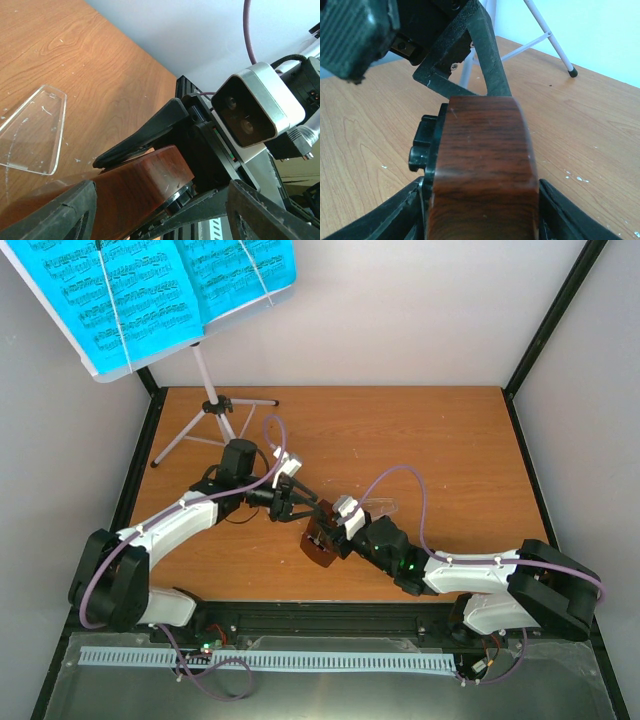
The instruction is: Pack up the instrument practice props
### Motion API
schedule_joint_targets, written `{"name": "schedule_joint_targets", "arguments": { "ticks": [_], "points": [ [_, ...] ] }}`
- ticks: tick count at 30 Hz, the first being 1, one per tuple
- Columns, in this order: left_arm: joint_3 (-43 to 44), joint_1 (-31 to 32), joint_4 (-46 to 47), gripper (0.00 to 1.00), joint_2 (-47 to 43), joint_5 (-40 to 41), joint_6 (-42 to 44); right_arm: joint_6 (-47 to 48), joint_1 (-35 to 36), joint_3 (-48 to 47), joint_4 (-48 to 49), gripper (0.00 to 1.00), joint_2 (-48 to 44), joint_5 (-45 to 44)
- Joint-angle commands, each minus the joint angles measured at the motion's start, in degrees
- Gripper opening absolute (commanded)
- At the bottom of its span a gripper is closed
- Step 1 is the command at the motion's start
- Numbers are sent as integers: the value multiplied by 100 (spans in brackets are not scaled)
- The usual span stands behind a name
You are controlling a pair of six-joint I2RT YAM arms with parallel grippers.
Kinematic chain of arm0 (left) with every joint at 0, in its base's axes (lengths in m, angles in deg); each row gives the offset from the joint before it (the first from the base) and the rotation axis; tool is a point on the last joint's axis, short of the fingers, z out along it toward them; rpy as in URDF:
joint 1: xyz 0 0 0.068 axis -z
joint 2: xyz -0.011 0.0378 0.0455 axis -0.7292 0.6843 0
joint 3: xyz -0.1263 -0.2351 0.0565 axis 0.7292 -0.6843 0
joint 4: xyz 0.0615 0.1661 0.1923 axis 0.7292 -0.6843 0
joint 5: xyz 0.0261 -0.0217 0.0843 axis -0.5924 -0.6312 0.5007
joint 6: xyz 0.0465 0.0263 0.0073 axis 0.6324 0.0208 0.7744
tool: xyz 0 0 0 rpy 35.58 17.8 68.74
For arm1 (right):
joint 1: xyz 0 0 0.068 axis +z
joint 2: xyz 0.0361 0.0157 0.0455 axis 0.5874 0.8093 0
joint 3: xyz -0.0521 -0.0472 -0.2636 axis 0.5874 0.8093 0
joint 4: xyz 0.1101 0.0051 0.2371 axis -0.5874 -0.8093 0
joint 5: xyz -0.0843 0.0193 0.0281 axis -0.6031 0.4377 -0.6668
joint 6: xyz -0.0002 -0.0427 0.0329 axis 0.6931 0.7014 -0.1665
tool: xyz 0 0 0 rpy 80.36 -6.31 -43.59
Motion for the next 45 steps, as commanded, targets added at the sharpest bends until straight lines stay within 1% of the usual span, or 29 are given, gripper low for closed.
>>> {"name": "schedule_joint_targets", "arguments": {
  "ticks": [1,19,34,42,45],
  "points": [
    [228,60,53,71,38,-270,74,-102,35,27,194,54,65,-48],
    [259,157,12,67,164,-338,73,-159,35,-48,152,56,142,-314],
    [284,153,-24,67,198,-325,85,-177,35,-161,106,58,213,-402],
    [287,153,-39,66,212,-321,103,-191,35,-262,-72,59,221,-510],
    [326,157,-104,67,186,-191,143,-199,39,-257,-73,60,223,-510]
  ]
}}
